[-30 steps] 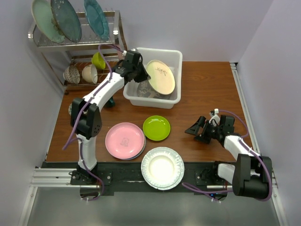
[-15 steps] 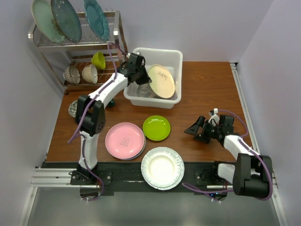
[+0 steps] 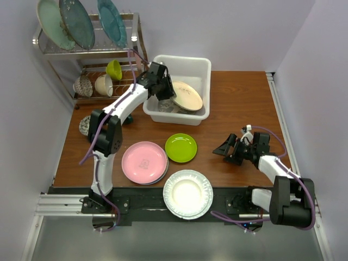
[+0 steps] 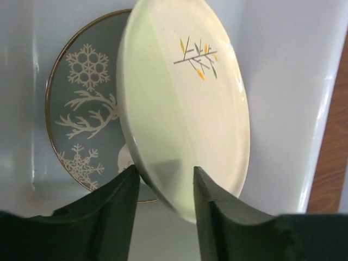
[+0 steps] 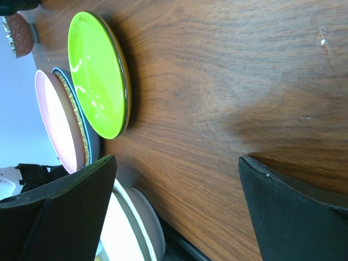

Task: Place the plates into the plastic bin on the countertop
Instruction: Place the plate in the plastic bin.

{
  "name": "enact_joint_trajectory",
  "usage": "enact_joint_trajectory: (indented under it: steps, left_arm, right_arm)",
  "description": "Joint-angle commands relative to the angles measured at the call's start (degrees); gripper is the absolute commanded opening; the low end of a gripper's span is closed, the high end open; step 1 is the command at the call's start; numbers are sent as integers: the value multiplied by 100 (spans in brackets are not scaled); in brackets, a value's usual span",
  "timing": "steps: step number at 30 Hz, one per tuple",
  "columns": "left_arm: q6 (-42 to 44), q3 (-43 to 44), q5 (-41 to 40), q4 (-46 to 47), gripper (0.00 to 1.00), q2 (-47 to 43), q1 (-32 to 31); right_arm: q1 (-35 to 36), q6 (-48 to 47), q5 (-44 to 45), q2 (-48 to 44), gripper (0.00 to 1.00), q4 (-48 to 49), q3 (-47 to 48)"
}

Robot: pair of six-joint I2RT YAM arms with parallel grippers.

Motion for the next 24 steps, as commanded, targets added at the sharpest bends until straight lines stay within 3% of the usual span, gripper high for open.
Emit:
enact_joint_trajectory:
  steps: [1, 16, 24]
  left_arm:
    - [197, 63, 78, -123, 53, 74, 179]
    - [469, -455, -256, -212, 76, -356, 170]
    - [663, -1553, -599, 218, 86, -2226, -58]
  right_arm:
    - [64, -127, 46, 93, 98, 48, 124]
    - [90, -127, 11, 111, 98, 66, 133]
    - [116, -127, 11, 102, 98, 40, 133]
